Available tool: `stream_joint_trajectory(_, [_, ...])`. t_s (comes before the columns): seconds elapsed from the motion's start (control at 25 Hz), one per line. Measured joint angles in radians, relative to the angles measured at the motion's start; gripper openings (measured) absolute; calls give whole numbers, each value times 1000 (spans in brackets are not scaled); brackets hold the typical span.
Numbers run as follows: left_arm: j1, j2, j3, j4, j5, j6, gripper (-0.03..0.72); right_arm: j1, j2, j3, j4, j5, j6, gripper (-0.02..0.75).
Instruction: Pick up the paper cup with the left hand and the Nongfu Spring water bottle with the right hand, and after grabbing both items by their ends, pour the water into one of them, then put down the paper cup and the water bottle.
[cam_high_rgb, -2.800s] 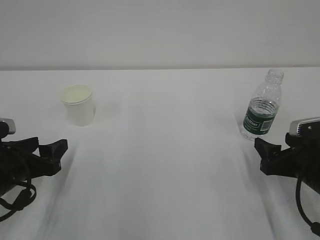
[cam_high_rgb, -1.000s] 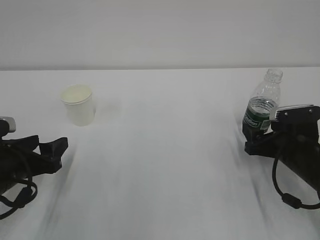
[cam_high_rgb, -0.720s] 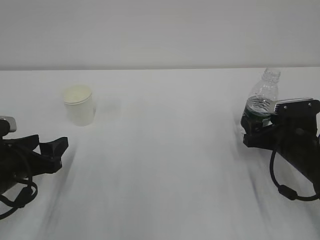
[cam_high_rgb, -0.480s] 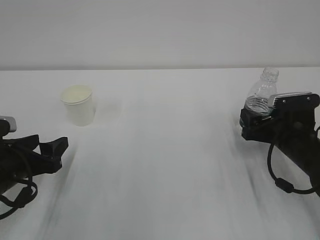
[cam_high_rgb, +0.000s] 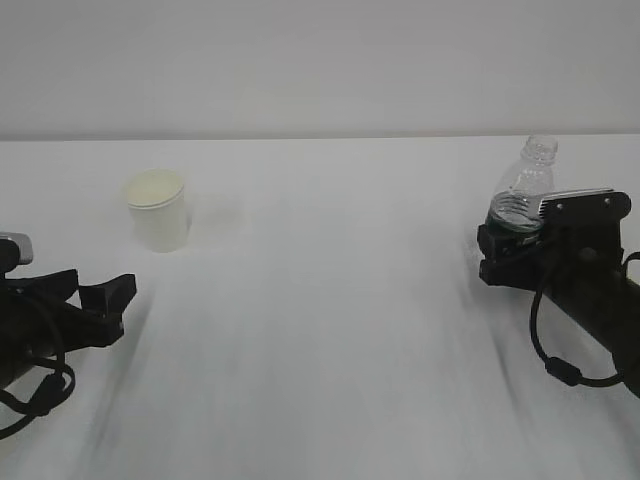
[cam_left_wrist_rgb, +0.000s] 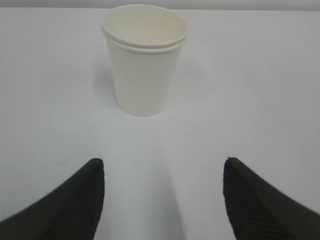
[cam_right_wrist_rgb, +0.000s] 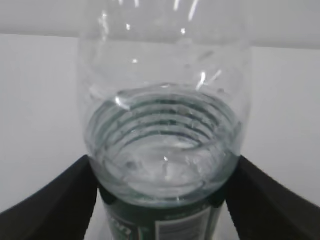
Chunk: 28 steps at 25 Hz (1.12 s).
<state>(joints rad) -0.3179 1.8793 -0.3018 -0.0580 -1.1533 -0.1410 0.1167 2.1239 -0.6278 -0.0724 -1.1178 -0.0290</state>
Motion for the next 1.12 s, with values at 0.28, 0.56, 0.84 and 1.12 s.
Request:
stream_joint_trajectory(0.28, [0,0,0,0,0,2,532,0,42,-29,0,-4,0,589])
stream_joint_trajectory(0.56, [0,0,0,0,0,2,531,0,54,-60,0,-4,0,589])
stream_joint_trajectory(0.84, [0,0,0,0,0,4,531,0,76,-77,0,1,0,589])
stream_joint_trajectory(1.12, [0,0,0,0,0,4,531,0,88,-112,0,5,0,589])
